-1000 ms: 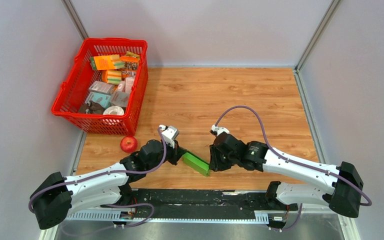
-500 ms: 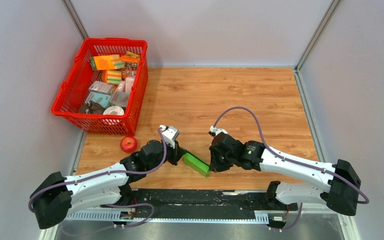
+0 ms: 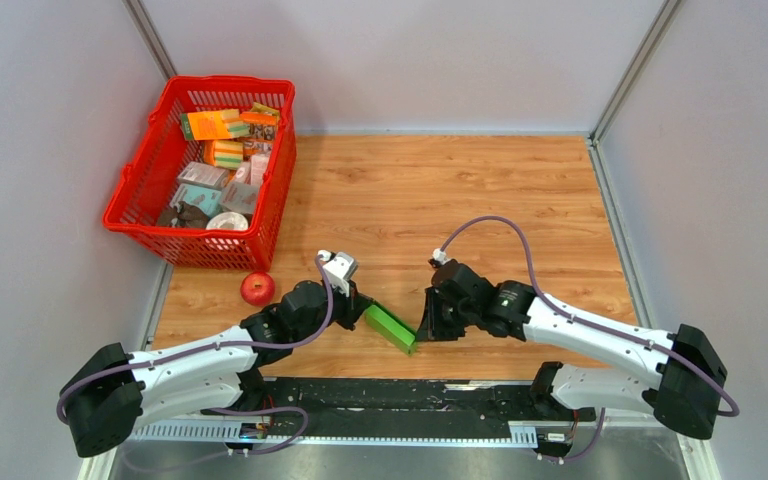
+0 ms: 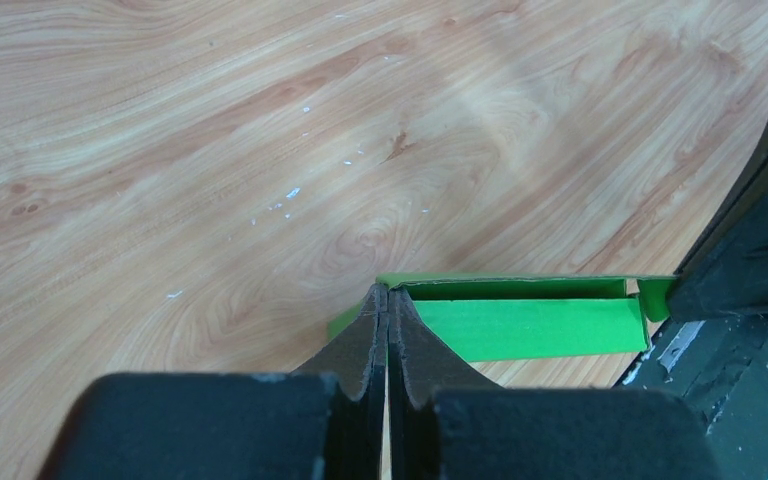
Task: Fold the paper box
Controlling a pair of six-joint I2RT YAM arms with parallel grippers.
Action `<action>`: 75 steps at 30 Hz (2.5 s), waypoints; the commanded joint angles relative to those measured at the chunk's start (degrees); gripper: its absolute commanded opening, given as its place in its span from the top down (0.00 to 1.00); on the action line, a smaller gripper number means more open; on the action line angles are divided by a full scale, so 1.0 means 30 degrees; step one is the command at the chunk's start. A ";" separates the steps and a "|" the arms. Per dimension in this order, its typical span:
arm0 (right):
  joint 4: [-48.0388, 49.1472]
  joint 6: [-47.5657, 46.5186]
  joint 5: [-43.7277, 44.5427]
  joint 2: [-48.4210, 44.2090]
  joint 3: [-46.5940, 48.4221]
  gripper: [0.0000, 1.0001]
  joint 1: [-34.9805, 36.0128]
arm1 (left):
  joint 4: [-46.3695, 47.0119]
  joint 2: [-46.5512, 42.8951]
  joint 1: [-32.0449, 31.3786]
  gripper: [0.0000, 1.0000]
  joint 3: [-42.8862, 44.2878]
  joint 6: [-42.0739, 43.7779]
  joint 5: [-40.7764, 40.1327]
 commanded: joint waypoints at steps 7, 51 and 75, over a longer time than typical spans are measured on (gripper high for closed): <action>0.4260 0.3724 0.0023 -0.0450 -0.1791 1.00 -0.0835 | 0.0272 0.0024 -0.0385 1.00 -0.0442 -0.0509 0.0529; 0.1772 -0.6408 0.2544 -0.1383 -0.0475 0.90 0.1039 | -0.0519 -0.1821 -0.0473 1.00 -0.1439 -0.0890 0.0119; 0.3554 -1.7074 1.7042 0.7598 0.4506 0.27 1.0032 | -0.0490 -0.2408 -0.0473 1.00 -0.2142 -0.1066 -0.0321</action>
